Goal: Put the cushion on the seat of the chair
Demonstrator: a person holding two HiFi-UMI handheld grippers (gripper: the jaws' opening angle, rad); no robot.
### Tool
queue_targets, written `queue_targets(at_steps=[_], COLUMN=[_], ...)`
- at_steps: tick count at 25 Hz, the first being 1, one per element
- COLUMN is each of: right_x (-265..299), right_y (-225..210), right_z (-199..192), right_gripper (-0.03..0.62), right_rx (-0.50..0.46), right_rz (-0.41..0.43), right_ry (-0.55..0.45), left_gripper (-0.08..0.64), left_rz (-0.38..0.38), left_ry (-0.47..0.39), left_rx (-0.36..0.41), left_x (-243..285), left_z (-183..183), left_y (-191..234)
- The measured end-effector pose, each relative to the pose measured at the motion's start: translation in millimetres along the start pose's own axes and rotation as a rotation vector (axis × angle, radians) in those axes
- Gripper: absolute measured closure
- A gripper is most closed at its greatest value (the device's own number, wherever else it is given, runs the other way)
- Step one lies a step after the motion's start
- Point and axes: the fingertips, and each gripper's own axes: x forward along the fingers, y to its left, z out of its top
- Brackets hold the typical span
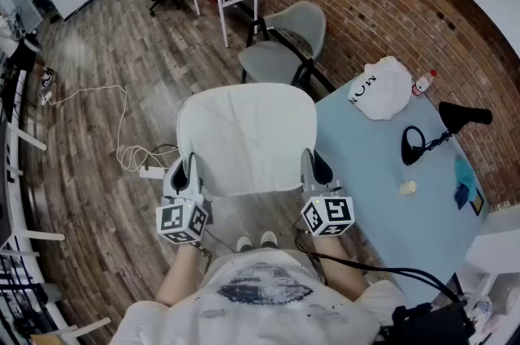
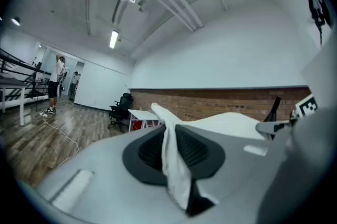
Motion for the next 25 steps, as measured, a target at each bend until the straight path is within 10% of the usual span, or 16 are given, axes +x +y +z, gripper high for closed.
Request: queue_targets(at_steps=[25], right_x=[74.8], right_y=[-28.6], right_z=[-16.3], right_gripper=[0.563], right_rx=[0.025], right_rz=[-0.001], right_ry=[0.017], left_gripper=[0.522], left_rz=[0.004], left_ry=[-0.003], left_rx=[-0.015], left_x=[82.7], left_z=[-11.9], left_y=[25.3])
